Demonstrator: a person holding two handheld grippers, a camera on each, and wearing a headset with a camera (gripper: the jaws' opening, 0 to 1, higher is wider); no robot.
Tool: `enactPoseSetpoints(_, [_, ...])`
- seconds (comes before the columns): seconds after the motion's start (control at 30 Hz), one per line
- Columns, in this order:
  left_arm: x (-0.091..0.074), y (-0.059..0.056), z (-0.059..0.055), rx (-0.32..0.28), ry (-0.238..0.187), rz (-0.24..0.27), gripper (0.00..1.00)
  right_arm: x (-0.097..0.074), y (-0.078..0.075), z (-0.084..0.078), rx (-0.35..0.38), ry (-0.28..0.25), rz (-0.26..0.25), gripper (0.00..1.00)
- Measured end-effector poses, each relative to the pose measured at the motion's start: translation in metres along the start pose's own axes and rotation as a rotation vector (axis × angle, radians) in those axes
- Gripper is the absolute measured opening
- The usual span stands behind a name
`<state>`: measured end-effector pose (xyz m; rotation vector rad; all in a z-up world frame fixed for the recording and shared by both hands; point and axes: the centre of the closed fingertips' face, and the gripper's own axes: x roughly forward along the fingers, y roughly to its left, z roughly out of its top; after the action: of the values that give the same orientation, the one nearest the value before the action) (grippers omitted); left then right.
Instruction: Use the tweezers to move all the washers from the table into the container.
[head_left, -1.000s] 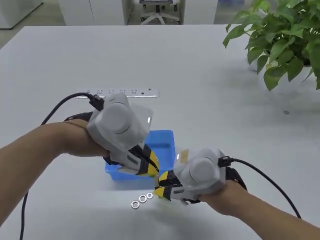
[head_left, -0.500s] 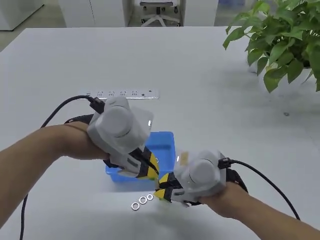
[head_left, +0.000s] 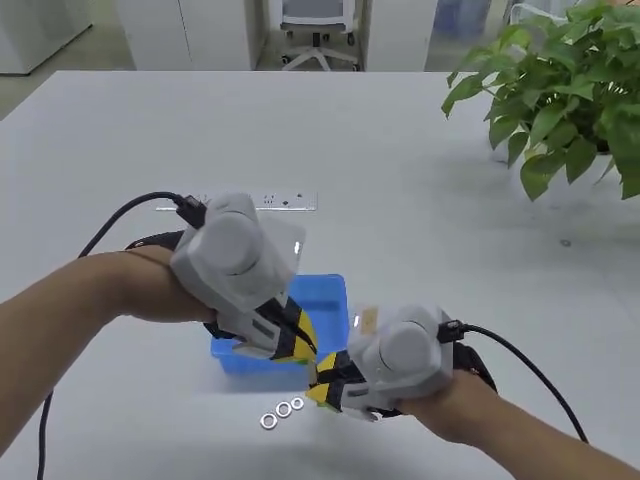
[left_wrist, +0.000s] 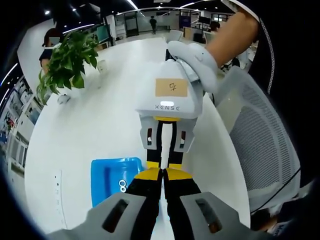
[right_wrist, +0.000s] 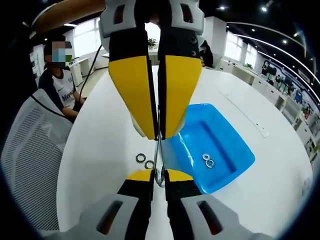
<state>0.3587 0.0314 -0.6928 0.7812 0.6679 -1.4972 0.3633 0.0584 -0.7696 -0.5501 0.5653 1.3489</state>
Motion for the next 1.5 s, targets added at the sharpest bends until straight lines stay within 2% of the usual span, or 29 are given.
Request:
enactPoseSetpoints(0.47, [-0.019, -0.005, 0.014, 0.020, -0.013, 0.008, 0.05, -0.016, 0.002, 0.019, -0.011, -0.005, -0.013, 0.10])
enactPoseSetpoints(0.77, [-0.032, -0.004, 0.022, 0.025, -0.027, 0.019, 0.05, -0.024, 0.002, 0.032, -0.025, -0.010, -0.022, 0.10])
enactPoseSetpoints(1.2, [-0.055, 0.007, 0.033, 0.023, -0.053, 0.047, 0.05, -0.032, -0.012, 0.058, -0.051, -0.009, -0.029, 0.10])
enactPoseSetpoints(1.5, [-0.064, 0.016, 0.034, 0.024, -0.055, 0.072, 0.05, -0.030, -0.023, 0.069, -0.074, -0.016, -0.034, 0.10])
